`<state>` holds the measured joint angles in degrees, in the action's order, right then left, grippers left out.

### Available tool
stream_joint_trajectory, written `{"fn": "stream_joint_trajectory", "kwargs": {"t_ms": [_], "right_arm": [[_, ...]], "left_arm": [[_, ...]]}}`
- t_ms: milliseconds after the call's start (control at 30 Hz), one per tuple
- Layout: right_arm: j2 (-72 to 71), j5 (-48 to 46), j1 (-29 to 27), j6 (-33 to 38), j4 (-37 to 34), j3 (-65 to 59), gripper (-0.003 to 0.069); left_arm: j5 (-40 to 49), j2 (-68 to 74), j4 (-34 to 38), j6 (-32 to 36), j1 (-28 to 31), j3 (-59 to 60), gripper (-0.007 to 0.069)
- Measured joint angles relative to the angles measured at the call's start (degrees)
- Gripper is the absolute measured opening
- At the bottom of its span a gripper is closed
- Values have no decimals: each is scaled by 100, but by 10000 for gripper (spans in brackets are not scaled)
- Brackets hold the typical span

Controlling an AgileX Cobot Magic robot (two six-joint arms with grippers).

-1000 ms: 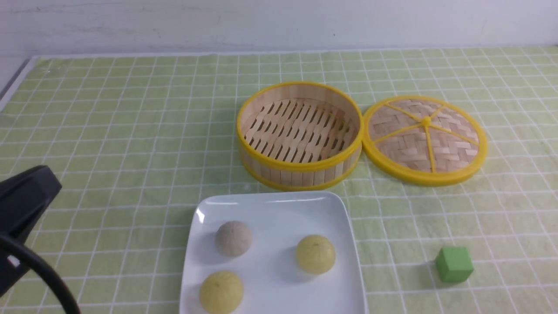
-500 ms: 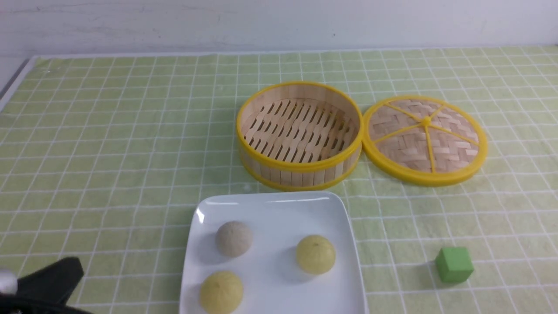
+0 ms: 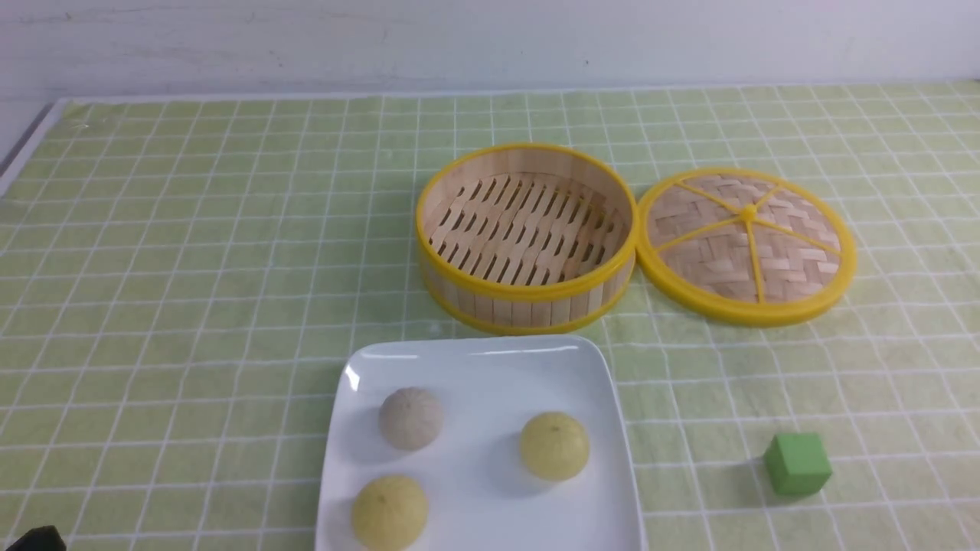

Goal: Put the steamed buns into the plate on the green tablecloth.

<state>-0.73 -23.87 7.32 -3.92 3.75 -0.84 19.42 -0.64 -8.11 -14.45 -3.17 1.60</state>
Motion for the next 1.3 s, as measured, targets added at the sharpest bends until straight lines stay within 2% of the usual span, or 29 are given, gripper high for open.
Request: {"fn": "stream_joint_trajectory", "kwargs": {"t_ms": [1300], "right_arm": [[0, 0, 0, 0, 0, 0, 126]], "left_arm": [[175, 0, -31, -11, 0, -10, 53]]}}
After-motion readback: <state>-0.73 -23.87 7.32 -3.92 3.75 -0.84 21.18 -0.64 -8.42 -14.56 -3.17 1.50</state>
